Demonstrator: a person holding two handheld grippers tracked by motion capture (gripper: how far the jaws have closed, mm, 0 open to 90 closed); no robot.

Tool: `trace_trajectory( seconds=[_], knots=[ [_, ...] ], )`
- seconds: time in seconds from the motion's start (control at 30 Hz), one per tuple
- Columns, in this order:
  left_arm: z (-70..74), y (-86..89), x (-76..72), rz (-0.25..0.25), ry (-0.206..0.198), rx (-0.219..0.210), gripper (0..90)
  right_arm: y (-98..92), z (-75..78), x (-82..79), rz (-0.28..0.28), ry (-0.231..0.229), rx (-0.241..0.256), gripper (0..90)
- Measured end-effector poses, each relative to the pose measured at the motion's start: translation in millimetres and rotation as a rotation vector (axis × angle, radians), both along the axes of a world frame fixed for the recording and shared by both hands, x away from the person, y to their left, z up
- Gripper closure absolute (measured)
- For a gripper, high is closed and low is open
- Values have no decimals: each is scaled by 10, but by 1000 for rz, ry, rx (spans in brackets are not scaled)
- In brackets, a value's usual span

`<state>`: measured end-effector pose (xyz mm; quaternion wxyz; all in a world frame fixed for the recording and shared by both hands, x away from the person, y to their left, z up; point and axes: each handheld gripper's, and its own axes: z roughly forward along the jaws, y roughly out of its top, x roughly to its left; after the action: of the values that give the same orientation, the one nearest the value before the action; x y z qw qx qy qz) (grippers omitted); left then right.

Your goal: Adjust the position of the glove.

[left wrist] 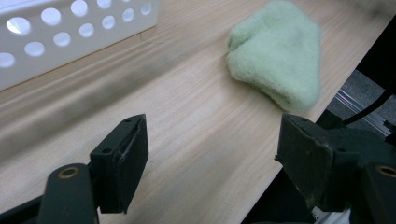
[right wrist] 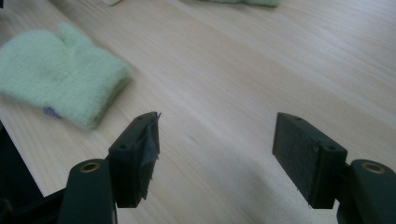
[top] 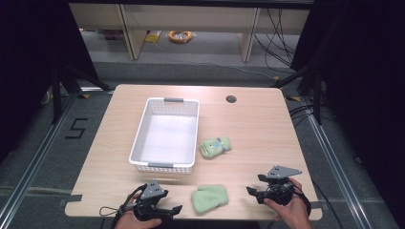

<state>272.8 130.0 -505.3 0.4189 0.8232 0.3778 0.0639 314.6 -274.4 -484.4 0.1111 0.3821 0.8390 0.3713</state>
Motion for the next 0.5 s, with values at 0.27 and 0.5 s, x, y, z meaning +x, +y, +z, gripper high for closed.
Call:
trace_trajectory(
  seconds=[0.27, 0.5],
  knots=[
    [1, -43, -13, 7, 35, -37, 251, 104, 28, -23, 28, -21, 4, 382],
    [20, -124, -11, -3, 35, -64, 269, 286, 126, -56, 87, -34, 10, 458]
  ],
)
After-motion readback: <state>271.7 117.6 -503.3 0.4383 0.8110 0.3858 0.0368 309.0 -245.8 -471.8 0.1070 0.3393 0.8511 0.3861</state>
